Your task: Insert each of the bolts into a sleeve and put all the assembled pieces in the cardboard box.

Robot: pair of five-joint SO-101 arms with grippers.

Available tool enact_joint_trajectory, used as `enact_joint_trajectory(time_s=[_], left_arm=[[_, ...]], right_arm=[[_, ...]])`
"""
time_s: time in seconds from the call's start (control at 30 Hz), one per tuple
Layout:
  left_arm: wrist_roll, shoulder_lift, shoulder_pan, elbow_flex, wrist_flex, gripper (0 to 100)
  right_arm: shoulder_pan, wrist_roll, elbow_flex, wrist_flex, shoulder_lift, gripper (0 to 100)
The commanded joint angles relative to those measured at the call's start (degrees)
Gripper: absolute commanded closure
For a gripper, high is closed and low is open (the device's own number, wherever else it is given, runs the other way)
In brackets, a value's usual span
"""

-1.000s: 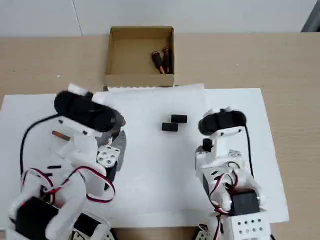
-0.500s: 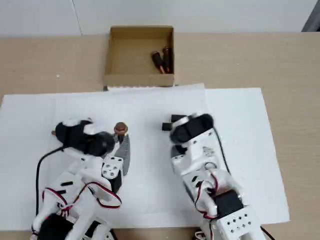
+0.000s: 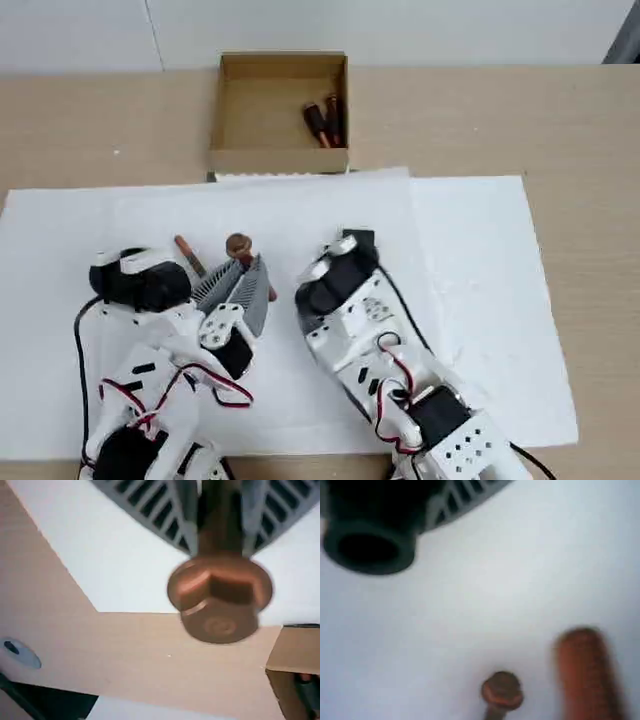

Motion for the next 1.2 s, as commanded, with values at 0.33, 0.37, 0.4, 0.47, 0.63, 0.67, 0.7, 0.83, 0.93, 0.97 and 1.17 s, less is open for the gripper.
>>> enact_joint_trajectory(time_s=[0.33,0.37,0.4,0.47,0.63,0.67,0.7,0.83,0.93,0.97,1.17], left_arm=[[2.0,-0.6,-1.5,1.8,-2.4,100],[2.0,-0.6,-2.8,1.9,-3.6,100],[2.0,-0.6,-4.5,1.9,-4.7,100],[2.0,-0.6,-7.0,1.9,-6.5,100],[2.6,-0.6,-7.2,1.5,-7.0,100],[3.4,-0.6,-7.2,1.1,-7.0,100],[4.0,-0.6,-7.2,0.5,-6.8,100],[4.4,-0.6,-4.7,-1.7,-6.0,100],[4.5,-0.6,-1.6,-3.0,-3.3,100],[4.5,-0.6,-1.1,-3.1,-2.6,100],[4.6,-0.6,-0.6,-3.1,-1.1,100]], right_arm=[[-5.3,10.3,-0.2,-3.0,-10.9,99.6],[-5.3,10.5,-0.2,-1.7,-11.5,99.6],[-5.3,10.6,0.2,-0.3,-12.2,99.6],[-5.3,10.6,1.2,1.6,-13.8,99.6],[-5.3,10.6,5.7,2.1,-19.0,99.6],[-5.3,10.6,6.5,2.1,-20.0,99.6],[-5.3,10.6,7.2,2.0,-21.1,99.6],[-5.3,10.6,9.0,1.9,-24.1,99.6],[-5.3,10.7,9.1,1.7,-25.0,99.6],[-5.3,10.7,9.0,1.7,-25.0,99.6],[-5.3,10.7,8.8,1.6,-25.0,99.6]])
